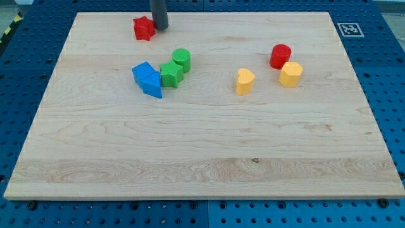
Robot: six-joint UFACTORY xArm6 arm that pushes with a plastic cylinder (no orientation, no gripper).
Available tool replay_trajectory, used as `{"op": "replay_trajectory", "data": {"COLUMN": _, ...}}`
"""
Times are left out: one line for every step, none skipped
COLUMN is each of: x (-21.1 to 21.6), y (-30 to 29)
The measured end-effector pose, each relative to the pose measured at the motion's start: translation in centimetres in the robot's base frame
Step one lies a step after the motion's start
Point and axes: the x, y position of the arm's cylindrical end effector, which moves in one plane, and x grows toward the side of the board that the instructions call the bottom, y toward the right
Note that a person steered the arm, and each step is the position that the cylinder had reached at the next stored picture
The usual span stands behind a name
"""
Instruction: Slide the red star towards the top left
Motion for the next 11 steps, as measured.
{"op": "replay_trajectory", "data": {"x": 0.7, "y": -0.3}}
{"op": "replay_trajectory", "data": {"x": 0.8, "y": -2.4}}
{"op": "replay_trajectory", "data": {"x": 1.9, "y": 0.8}}
{"op": "replay_trajectory", "data": {"x": 3.5, "y": 1.5}}
{"op": "replay_trajectory", "data": {"x": 4.0, "y": -2.8}}
{"op": "replay_trajectory", "data": {"x": 3.5, "y": -6.7}}
{"op": "replay_trajectory", "data": {"x": 3.5, "y": -7.0}}
{"op": "replay_trajectory", "data": {"x": 3.8, "y": -6.5}}
{"op": "replay_trajectory", "data": {"x": 3.9, "y": -7.0}}
{"op": "replay_trajectory", "data": {"x": 5.6, "y": -6.1}}
{"op": "replay_trajectory", "data": {"x": 8.1, "y": -5.7}}
